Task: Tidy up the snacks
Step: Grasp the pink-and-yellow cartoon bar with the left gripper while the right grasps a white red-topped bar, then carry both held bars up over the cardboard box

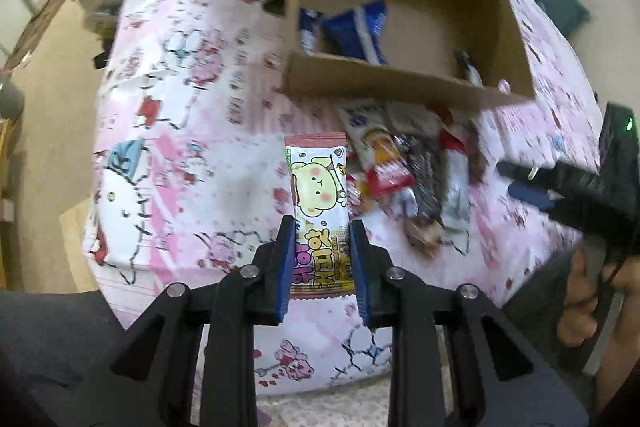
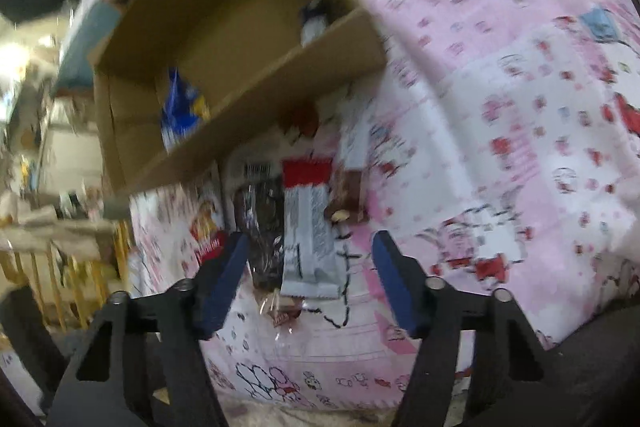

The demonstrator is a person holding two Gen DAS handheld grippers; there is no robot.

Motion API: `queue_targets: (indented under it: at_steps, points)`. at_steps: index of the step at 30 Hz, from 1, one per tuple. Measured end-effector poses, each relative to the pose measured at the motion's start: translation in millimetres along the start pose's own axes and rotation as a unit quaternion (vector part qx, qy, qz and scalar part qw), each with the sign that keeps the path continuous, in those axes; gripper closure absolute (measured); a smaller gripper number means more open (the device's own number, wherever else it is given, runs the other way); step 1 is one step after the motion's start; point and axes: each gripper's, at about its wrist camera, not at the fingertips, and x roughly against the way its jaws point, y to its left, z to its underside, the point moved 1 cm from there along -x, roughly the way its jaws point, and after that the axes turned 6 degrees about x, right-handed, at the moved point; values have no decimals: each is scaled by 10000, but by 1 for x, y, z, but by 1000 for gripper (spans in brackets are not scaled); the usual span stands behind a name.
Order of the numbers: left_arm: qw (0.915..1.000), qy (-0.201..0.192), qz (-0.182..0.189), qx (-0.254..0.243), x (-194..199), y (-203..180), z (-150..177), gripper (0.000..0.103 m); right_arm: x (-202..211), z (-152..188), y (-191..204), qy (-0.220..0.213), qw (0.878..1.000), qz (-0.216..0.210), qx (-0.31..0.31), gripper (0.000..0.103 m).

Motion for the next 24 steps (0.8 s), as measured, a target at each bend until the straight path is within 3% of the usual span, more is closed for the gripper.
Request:
queue_targets:
  at_steps: [4,9,12,24]
  points:
    - [9999,-70,11,124,0,7,-3,81,-28,1,22,262,9973,415,537,45]
    - [9998,-190,-61,88,1,7,-4,81,-52,2,19,415,9956,722,440,51]
    - [9998,-132,-40,126,-2,8,-4,81,-52,3,23,397,9934,870,633,70]
    - [9996,-226,-126,151,0,8,-4,81,-15,19,28,228,9987,-206,409,70]
